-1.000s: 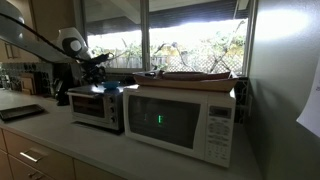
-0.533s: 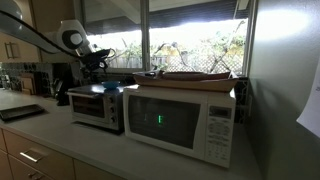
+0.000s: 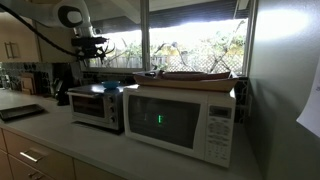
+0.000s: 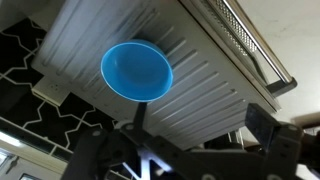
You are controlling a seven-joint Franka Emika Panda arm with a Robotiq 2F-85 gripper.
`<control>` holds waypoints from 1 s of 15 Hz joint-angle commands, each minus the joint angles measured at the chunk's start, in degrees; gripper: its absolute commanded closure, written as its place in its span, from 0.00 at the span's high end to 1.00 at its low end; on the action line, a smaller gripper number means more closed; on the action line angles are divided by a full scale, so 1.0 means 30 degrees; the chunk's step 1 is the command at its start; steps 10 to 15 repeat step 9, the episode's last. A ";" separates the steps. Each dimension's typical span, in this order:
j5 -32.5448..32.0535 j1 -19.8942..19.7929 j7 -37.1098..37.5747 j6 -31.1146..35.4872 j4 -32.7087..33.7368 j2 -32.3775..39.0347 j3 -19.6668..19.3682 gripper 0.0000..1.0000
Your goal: Slide the blue bowl to the right side of the oven, pick up the blue bowl and place it the right way up on the oven
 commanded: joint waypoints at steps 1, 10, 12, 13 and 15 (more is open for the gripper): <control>0.1507 -0.0210 0.2499 -0.1585 0.0786 -0.0108 -0.0386 1.00; 0.2543 -0.0300 0.4059 -0.1157 0.0800 -0.0029 -0.0630 1.00; 0.2543 -0.0300 0.4059 -0.1157 0.0800 -0.0029 -0.0630 1.00; 0.2543 -0.0300 0.4059 -0.1157 0.0800 -0.0029 -0.0630 1.00; 0.2543 -0.0300 0.4059 -0.1157 0.0800 -0.0029 -0.0630 1.00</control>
